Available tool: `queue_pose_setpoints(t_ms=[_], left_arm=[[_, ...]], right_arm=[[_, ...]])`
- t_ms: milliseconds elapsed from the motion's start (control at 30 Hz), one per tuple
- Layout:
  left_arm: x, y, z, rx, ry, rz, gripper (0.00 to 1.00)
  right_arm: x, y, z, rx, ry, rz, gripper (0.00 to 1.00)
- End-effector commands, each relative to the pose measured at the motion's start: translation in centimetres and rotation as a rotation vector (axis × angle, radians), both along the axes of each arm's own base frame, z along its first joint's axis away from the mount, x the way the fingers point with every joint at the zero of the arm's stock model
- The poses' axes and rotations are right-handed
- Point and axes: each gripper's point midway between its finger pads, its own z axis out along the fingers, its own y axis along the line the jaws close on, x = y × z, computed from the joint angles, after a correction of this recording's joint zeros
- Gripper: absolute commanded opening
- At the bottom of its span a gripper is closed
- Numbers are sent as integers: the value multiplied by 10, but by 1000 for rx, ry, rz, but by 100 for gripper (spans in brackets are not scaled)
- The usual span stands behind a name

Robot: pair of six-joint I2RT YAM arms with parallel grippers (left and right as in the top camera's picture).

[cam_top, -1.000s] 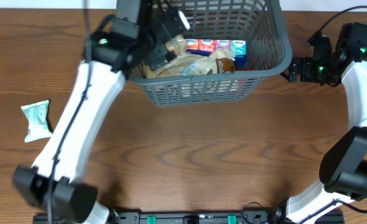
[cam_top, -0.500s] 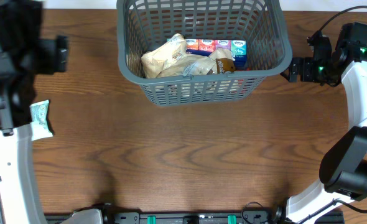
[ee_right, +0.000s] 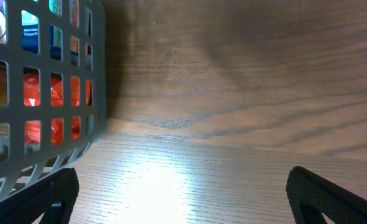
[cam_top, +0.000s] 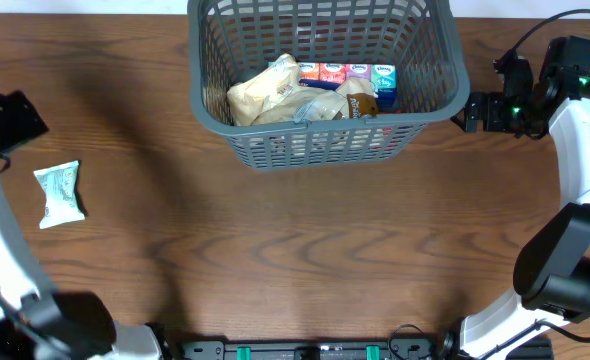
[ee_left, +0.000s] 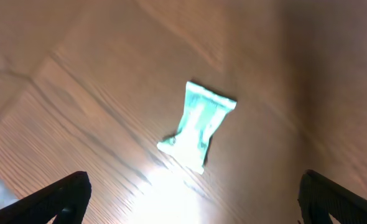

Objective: Pack container
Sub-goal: 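Move the left gripper to the mint-green wet-wipe pack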

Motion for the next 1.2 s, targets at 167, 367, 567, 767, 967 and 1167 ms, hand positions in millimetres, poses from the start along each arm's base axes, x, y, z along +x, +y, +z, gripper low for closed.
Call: queue_pose_setpoints(t_ms=[167,367,567,767,967,1167], left_arm=[[20,-11,-95,-157,29,-3,99],[10,-33,-154,-203,97,-238,99],[-14,-29,-181,-208,165,-277,98],[-27,-8,-182,-200,164,-248,99],[-29,-2,-182,-172,181,-326,99],[-19,5,-179,-130,148,-342,99]], right_arm=[[0,5,0,2,-3,23,99],[0,5,0,1,-3,23,99],[0,5,0,1,-4,23,99],[0,5,0,1,-3,23,99],[-1,5,0,2,0,22,99],[-1,5,0,3,1,22,99]])
